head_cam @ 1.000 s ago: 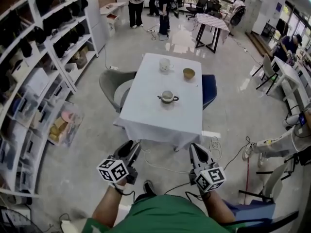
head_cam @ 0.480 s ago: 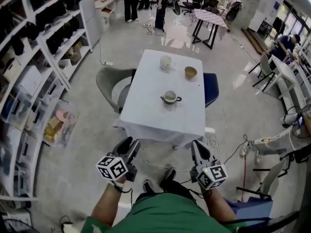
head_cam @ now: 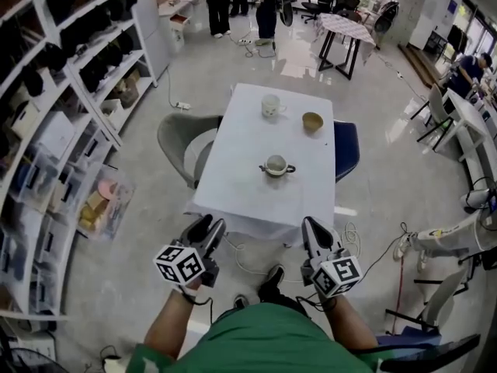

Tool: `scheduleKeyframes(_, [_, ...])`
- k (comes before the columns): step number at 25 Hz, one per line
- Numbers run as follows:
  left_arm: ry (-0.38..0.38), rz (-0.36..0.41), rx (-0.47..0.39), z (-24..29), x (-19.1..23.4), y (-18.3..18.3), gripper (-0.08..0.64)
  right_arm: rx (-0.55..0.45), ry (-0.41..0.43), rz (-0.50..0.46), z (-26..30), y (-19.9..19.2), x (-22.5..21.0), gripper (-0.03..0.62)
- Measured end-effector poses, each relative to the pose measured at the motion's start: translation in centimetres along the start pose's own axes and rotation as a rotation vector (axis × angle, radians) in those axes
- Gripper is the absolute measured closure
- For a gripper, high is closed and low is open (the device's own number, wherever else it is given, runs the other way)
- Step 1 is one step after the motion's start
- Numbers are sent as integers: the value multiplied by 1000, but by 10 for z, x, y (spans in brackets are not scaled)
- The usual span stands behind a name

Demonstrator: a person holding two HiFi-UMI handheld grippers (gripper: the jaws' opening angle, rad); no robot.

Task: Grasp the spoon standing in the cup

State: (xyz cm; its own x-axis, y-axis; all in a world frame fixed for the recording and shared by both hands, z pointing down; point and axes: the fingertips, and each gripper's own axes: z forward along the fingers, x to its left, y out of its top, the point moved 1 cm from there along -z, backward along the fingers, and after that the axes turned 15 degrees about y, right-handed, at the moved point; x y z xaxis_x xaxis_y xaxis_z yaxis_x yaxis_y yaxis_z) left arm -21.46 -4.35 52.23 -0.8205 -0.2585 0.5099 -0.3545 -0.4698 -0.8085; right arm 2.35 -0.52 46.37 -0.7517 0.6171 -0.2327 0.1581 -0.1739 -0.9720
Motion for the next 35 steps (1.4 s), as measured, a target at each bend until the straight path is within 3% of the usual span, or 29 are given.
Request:
scheduleKeyframes(15, [66, 55, 39, 145, -41, 22, 359, -31, 37, 34, 32, 36, -151, 578])
scheduleKeyframes(24, [65, 41, 96, 200, -32, 16, 359, -3, -2, 71, 46, 27, -187, 578])
scheduleKeyframes(35, [-8, 85, 233, 277, 13, 13, 359, -40, -152, 61, 78, 40, -198, 577])
